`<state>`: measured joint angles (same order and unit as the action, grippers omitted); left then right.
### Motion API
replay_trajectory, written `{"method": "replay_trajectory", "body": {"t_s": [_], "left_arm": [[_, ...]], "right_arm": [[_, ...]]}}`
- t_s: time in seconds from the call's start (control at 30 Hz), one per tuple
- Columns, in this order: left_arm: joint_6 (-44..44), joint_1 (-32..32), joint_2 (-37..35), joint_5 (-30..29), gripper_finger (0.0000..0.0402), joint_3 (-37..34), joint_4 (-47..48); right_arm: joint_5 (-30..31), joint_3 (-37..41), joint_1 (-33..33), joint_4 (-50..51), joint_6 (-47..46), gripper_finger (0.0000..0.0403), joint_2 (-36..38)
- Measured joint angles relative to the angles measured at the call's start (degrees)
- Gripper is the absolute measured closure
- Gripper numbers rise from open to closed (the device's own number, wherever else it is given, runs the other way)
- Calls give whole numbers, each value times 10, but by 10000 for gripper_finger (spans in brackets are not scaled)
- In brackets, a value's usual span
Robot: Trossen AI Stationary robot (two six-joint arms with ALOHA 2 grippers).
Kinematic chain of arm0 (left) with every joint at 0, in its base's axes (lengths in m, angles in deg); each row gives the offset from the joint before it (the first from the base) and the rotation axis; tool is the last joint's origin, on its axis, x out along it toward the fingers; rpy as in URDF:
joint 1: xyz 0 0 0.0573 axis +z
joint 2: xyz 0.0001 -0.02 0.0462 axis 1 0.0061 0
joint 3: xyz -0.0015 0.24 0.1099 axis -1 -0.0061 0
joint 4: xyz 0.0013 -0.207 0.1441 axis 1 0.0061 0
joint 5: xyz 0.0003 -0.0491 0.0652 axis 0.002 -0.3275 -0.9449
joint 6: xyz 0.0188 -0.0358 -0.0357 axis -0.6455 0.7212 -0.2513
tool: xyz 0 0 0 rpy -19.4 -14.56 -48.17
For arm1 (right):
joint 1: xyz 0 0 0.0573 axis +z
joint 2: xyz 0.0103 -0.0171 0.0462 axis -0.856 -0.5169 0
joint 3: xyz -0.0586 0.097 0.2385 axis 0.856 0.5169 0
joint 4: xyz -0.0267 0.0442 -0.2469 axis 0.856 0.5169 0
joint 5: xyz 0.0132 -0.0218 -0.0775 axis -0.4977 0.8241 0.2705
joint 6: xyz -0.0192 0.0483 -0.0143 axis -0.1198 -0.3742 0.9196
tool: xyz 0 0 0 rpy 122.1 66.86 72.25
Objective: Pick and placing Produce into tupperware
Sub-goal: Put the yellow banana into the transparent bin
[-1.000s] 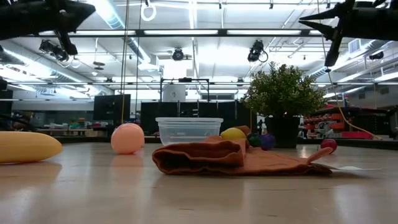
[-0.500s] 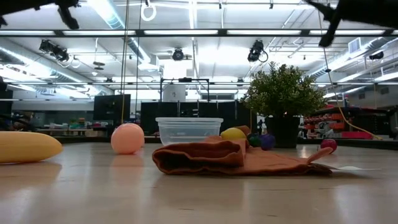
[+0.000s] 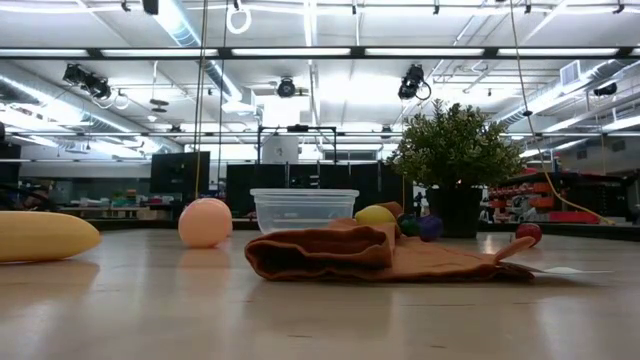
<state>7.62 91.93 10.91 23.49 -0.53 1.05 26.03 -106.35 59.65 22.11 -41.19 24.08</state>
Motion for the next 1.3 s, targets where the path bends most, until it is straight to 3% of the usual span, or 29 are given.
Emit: {"method": "replay_trajectory", "body": {"t_s": [0.17,0.3,0.6,0.93,1.3], "left_arm": [[-30,-46,57,3,250,98,127],[-30,-75,89,0,254,159,237],[43,-133,126,-34,238,187,416],[89,-183,166,-35,234,187,511],[121,-186,233,-34,234,186,598]], "right_arm": [[-78,-135,2,188,0,300,-63],[-129,-196,2,305,-2,304,-104],[-218,-203,9,427,-49,304,-141],[-212,-203,82,446,-38,304,-186],[-176,-202,131,487,-30,309,-246]]}}
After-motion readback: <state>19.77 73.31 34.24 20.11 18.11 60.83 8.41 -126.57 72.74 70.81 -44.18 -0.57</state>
